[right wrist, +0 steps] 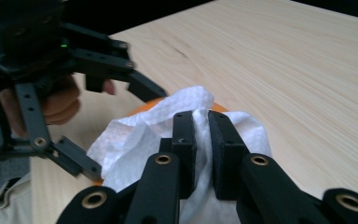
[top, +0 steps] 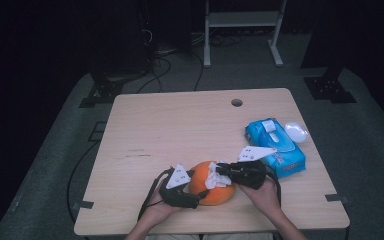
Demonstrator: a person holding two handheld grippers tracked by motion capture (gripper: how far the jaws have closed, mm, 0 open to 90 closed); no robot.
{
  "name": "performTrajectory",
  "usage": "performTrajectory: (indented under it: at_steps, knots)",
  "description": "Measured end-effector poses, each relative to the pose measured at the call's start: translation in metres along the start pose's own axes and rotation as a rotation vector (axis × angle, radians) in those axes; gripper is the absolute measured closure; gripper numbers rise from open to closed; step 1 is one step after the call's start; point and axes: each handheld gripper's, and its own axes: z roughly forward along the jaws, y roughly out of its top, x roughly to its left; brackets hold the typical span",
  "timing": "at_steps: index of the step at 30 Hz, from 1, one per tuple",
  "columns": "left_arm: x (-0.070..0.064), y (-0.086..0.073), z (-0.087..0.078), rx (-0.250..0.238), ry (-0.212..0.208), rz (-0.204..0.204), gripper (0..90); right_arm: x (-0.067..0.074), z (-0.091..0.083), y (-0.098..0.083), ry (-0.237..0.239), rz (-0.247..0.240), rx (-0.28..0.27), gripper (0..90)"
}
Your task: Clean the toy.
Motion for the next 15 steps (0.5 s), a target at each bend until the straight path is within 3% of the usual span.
performTrajectory:
  at_steps: [2,6,10,13,15]
  knots:
    - [0.002,-0.001,0.000,0.004,-0.001,-0.010,22.4,-0.007,-0.006,-0.001,0.005,0.043,0.004,80.9]
    - [0.004,0.001,-0.002,-0.001,-0.005,-0.020,21.2,-0.001,-0.012,0.001,0.036,0.025,0.004,80.8]
    - [0.001,0.011,-0.003,-0.075,-0.001,0.027,12.6,0.011,-0.007,-0.001,0.056,-0.022,0.014,80.8]
    - [-0.001,0.011,0.000,-0.065,0.018,0.041,15.5,0.012,-0.001,0.000,0.056,-0.026,0.001,80.8]
    - [0.003,0.007,0.001,-0.054,0.018,0.009,19.9,0.008,0.000,-0.001,0.053,-0.014,-0.007,80.8]
